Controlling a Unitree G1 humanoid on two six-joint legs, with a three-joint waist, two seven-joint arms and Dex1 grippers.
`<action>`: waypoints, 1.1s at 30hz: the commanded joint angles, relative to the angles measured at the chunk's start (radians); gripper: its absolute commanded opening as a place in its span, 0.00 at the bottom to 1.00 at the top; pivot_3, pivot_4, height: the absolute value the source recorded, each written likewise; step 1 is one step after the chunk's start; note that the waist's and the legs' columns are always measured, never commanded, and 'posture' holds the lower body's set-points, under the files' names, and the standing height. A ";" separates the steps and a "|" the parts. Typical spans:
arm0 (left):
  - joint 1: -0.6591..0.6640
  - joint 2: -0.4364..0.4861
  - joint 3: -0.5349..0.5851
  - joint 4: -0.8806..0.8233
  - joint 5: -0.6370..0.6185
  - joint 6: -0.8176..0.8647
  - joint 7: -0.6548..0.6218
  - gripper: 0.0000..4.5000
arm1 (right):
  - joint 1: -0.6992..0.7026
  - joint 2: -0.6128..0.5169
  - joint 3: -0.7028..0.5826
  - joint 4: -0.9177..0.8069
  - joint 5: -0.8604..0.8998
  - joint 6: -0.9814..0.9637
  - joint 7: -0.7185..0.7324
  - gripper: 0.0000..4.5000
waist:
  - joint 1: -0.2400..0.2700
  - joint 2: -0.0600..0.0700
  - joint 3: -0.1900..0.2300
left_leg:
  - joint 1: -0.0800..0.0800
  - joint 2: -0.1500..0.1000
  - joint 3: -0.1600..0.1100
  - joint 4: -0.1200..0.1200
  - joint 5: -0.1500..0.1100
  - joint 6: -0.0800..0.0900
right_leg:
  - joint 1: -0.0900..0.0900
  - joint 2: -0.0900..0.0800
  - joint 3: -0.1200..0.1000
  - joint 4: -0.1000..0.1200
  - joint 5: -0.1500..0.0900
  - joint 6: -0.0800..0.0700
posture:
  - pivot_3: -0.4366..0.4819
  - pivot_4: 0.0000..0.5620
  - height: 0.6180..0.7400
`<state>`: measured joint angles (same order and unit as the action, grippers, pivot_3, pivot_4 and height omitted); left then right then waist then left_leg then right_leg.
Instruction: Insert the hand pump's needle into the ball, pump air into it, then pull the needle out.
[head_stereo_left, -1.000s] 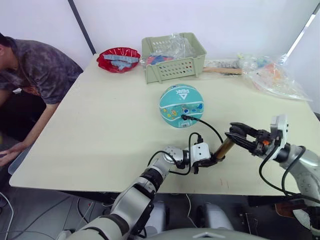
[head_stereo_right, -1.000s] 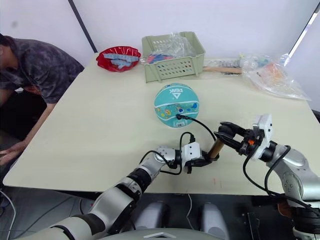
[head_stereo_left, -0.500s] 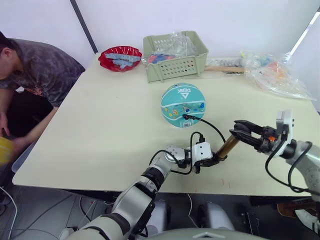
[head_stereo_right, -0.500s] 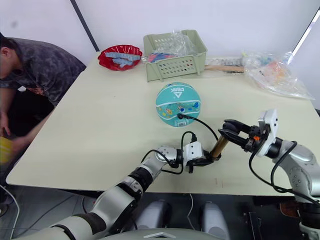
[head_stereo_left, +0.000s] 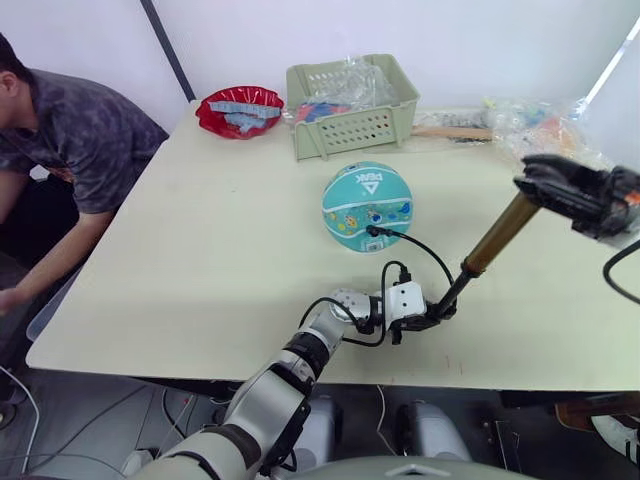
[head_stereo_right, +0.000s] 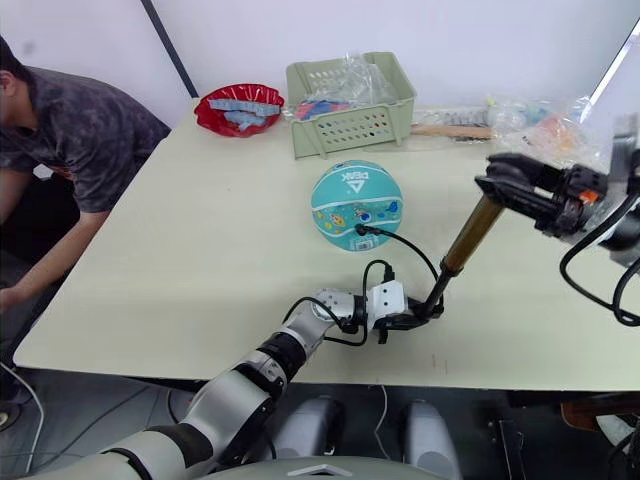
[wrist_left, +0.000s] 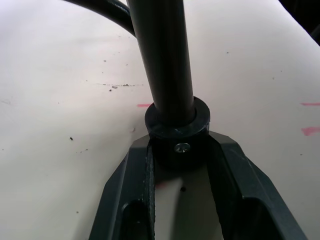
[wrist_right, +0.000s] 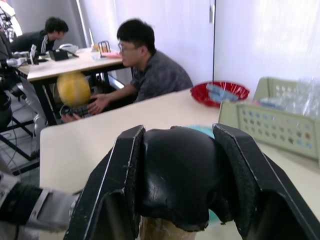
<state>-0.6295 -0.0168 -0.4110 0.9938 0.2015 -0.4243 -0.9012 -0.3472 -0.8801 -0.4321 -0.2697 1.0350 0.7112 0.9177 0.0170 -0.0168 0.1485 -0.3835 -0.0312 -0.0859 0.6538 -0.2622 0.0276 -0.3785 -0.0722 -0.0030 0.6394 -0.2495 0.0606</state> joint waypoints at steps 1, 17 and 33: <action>0.040 0.026 -0.057 0.076 0.070 0.040 -0.013 0.22 | -0.073 -0.028 -0.127 -0.018 0.085 -0.004 -0.047 0.36 | 0.000 0.001 0.001 | 0.000 0.000 0.000 0.000 0.000 0.000 | 0.000 0.000 0.000 0.000 0.000 0.000 | 0.48 0.27 1.00; 0.043 0.021 -0.055 0.077 0.068 0.042 -0.004 0.22 | 0.197 0.018 0.156 -0.026 -0.278 -0.211 0.090 0.36 | -0.003 -0.002 -0.001 | 0.003 0.000 0.000 0.000 0.000 0.000 | 0.002 0.000 0.000 0.000 -0.001 0.001 | 0.48 0.27 1.00; 0.043 0.025 -0.051 0.075 0.064 0.047 -0.001 0.22 | 0.311 0.197 0.377 0.115 -0.512 -0.447 0.100 0.36 | -0.003 -0.009 -0.010 | 0.004 0.001 0.000 0.000 0.000 0.000 | 0.002 0.001 0.000 0.000 0.000 0.000 | 0.48 0.27 1.00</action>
<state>-0.6249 -0.0125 -0.4116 1.0006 0.2032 -0.4182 -0.8895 -0.0770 -0.6891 -0.1128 -0.2017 0.5787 0.2446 1.0183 0.0140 -0.0255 0.1387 -0.3796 -0.0306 -0.0856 0.6536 -0.2621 0.0273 -0.3760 -0.0712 -0.0026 0.6394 -0.2499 0.0610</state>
